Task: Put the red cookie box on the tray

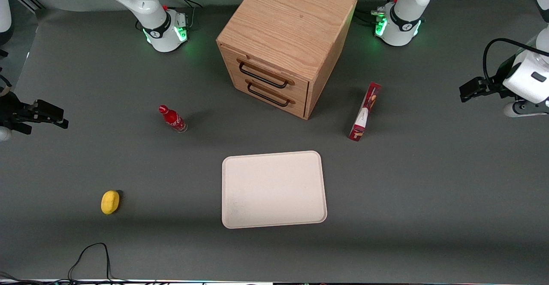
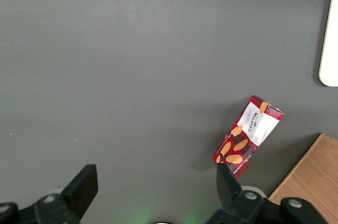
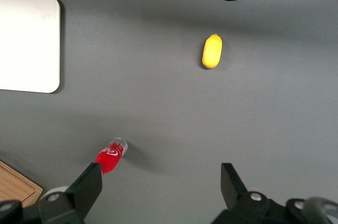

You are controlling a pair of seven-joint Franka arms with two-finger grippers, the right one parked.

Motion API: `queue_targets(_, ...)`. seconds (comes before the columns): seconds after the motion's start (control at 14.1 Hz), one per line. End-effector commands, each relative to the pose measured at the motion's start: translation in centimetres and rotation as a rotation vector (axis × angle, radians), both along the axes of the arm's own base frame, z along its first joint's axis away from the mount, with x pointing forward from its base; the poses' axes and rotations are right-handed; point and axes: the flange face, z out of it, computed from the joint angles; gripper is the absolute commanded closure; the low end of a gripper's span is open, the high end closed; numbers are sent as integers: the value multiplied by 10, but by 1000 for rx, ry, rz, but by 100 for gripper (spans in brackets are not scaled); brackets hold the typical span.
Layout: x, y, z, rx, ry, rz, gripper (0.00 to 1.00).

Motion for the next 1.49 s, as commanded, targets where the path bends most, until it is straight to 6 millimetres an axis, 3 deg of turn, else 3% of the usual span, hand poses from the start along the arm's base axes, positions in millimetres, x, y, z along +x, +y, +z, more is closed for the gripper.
queue_targets(0.0, -2, -1, 7, -2, 8, 11, 0)
queue_targets(0.85, -5, 7, 1, -5, 60, 26, 0)
queue_targets(1.06, -13, -9, -7, -29, 112, 14, 0)
queue_targets(1.28, -37, -23, -15, -103, 154, 12, 0)
queue_targets(1.42, -62, -48, -20, -97, 135, -39, 0)
